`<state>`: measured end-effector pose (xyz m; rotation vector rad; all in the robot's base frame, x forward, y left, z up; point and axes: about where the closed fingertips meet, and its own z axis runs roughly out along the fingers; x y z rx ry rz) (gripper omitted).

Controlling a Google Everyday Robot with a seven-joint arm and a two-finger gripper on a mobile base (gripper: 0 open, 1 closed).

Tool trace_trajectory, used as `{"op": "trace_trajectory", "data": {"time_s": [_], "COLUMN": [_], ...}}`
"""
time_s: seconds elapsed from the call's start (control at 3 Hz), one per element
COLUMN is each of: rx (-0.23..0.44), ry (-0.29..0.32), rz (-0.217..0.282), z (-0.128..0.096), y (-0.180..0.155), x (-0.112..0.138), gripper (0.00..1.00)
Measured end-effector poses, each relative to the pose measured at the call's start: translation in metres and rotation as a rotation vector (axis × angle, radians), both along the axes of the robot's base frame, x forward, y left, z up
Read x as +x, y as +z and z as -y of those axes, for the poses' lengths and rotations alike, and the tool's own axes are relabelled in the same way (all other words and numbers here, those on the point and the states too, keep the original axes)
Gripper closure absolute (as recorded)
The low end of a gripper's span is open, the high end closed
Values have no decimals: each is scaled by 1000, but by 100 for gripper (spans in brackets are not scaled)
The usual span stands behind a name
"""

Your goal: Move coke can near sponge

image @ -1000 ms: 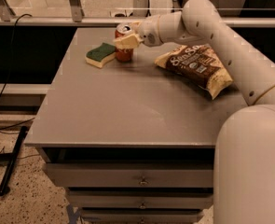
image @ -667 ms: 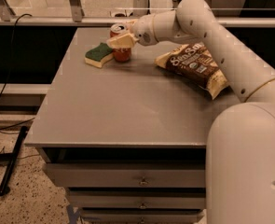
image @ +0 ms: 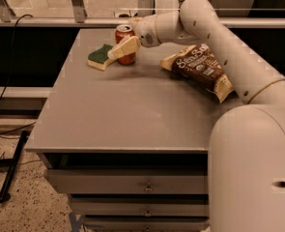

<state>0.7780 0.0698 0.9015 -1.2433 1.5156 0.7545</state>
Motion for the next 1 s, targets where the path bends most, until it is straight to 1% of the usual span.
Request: {"op": "trace_trajectory", "data": {"time_s": [0.33, 0.67, 1.0], "rx": [-9, -33, -54], "ry": [-46, -137, -258], "rz": [9, 49, 153], "z": [24, 74, 140], "y": [5, 22, 58], "x": [-4, -14, -33], "gripper": [0, 0, 0]}}
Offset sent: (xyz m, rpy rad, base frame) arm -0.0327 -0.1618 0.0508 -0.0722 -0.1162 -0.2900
